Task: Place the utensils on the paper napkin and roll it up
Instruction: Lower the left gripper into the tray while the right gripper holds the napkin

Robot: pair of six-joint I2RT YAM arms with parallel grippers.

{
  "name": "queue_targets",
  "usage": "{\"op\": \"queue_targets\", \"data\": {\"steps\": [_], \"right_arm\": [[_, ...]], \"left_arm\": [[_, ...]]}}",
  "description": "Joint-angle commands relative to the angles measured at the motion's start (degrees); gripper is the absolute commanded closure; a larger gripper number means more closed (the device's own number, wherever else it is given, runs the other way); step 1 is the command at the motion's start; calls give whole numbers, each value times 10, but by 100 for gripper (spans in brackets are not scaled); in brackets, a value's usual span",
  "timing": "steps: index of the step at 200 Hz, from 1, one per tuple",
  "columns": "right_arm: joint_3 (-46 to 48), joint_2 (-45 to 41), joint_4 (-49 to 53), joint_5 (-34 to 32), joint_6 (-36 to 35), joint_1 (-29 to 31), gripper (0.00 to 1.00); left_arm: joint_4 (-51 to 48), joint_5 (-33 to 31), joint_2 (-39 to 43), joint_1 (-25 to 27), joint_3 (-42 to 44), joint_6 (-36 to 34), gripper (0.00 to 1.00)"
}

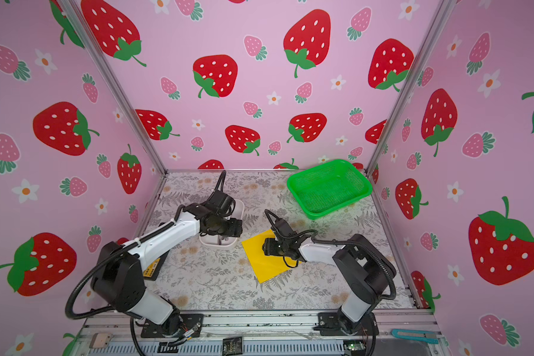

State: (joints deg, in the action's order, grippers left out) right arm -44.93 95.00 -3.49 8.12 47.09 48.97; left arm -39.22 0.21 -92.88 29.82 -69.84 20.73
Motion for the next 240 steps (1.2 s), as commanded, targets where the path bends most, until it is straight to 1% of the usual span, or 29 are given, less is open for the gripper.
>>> {"op": "queue_targets", "data": {"steps": [1, 12, 29, 57, 71, 82, 112, 137, 147, 168, 189, 219, 240], "right_arm": [[-1, 25, 45, 14, 8, 6, 36], [-4, 26, 43, 17, 5, 5, 36], [-3, 26, 35, 23, 3, 6, 36], [2, 26, 17, 39, -10, 9, 36], [1, 28, 17, 36, -19, 10, 35], [-3, 30, 26, 29, -43, 10, 35], [-14, 40, 61, -26, -119, 7, 35], [-31, 57, 98, -46, -159, 0, 35], [-36, 62, 103, -43, -173, -3, 35], [-44, 65, 108, -45, -201, -3, 35], [-56, 64, 126, -67, -215, -5, 34], [-59, 29, 102, -17, -224, -5, 33], [-56, -5, 73, 2, -216, -5, 31]], "left_arm": [[-44, -48, -52, 8, -50, -5, 16], [-53, -72, -76, 8, -64, 4, 17], [-55, -92, -94, 7, -67, 12, 18], [-46, -103, -88, 6, -40, 23, 19], [-41, -106, -82, 4, -25, 29, 21], [-39, -109, -79, 2, -16, 33, 21], [-38, -117, -67, -2, -5, 39, 22], [-43, -121, -59, -4, -4, 36, 22], [-39, -110, -52, -5, -2, 34, 22], [-10, -54, -30, -5, 10, 32, 21], [3, -37, -3, -5, 17, 38, 21], [15, -45, 42, -17, 36, 44, 21], [34, -15, 60, -57, 59, 49, 25]]}}
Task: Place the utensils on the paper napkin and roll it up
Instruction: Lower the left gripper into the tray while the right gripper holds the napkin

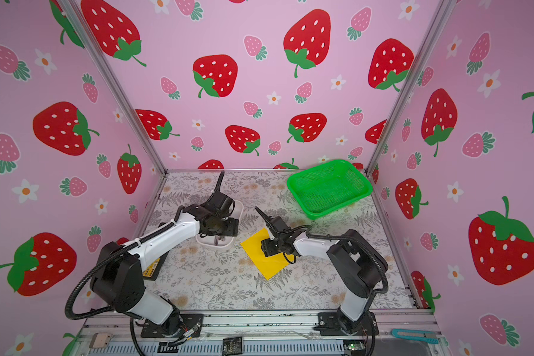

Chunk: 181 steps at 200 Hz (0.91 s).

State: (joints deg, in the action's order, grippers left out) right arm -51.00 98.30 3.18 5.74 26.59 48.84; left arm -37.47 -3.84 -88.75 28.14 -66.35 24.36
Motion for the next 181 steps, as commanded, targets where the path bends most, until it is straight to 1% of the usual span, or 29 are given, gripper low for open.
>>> {"op": "queue_targets", "data": {"steps": [1, 17, 25, 50, 67, 80, 94, 106, 126, 148, 168, 181], "right_arm": [[5, -39, 4, 26, -10, -4, 31], [11, -68, -26, 34, 1, -2, 31], [17, -83, -41, 32, 9, -2, 30], [42, -124, -96, 22, 31, -1, 30], [58, -137, -132, 26, 51, -1, 30], [60, -136, -144, 36, 60, -1, 30], [56, -132, -145, 41, 68, -1, 29], [56, -129, -151, 48, 72, 0, 29], [59, -127, -170, 56, 83, 0, 28], [56, -122, -178, 71, 95, 0, 27], [59, -117, -189, 83, 101, 2, 26], [60, -113, -195, 87, 104, 2, 25]], "left_arm": [[17, 28, 19, -43, 25, 13, 25], [19, 66, 13, -79, 27, 5, 33], [19, 76, 7, -93, 24, -2, 35], [-2, 85, -30, -121, -10, -27, 39], [-9, 99, -57, -132, -35, -40, 46], [-19, 98, -82, -134, -58, -43, 49], [-21, 106, -110, -134, -76, -49, 55], [-22, 110, -136, -134, -92, -48, 56], [-32, 113, -178, -133, -126, -46, 62], [-40, 104, -212, -131, -160, -57, 63], [-54, 102, -239, -130, -189, -82, 63], [-69, 89, -257, -130, -209, -92, 64]]}}
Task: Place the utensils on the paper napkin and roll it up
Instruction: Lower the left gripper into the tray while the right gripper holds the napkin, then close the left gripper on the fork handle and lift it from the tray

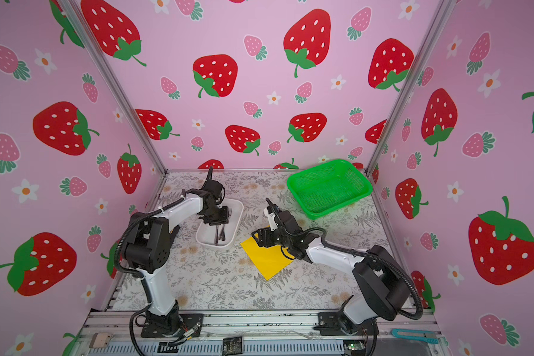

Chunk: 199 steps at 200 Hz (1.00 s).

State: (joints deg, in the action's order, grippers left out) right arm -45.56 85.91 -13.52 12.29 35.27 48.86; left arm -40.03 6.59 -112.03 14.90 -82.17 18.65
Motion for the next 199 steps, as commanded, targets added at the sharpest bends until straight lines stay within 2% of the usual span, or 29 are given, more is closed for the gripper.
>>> {"op": "queue_targets", "data": {"steps": [1, 44, 64, 98, 199], "right_arm": [[6, 11, -28, 22, 17, 2, 25], [4, 16, -38, 31, 24, 4, 23], [3, 18, -40, 31, 26, 4, 23], [3, 20, -38, 31, 30, 4, 23], [-1, 18, -37, 48, 16, 7, 22]], "left_arm": [[-45, -16, -26, 3, -52, -35, 64], [-68, -21, -63, 4, -87, -65, 67], [-77, -46, -78, 11, -102, -75, 67], [-84, -42, -98, 14, -123, -79, 71], [-87, -50, -115, 16, -121, -82, 76]]}}
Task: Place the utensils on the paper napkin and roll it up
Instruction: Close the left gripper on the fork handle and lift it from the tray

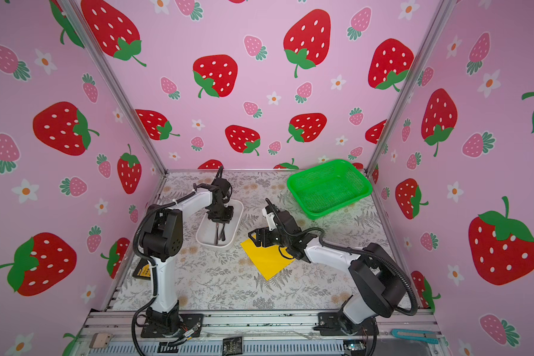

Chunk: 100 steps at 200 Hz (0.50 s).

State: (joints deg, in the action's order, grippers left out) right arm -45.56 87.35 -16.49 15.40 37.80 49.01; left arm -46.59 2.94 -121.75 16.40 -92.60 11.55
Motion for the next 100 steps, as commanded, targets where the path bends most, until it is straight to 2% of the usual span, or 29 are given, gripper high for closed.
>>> {"op": "queue_targets", "data": {"steps": [1, 31, 100], "right_arm": [[-1, 4, -7, 18, -10, 5, 22], [-2, 4, -11, 18, -12, 10, 22], [0, 7, -8, 3, 1, 10, 21]], "left_arm": [[-21, -14, -17, 2, -16, -11, 76], [-21, -6, -26, 1, -19, -13, 76], [-34, -10, -31, 3, -19, -17, 86]]}}
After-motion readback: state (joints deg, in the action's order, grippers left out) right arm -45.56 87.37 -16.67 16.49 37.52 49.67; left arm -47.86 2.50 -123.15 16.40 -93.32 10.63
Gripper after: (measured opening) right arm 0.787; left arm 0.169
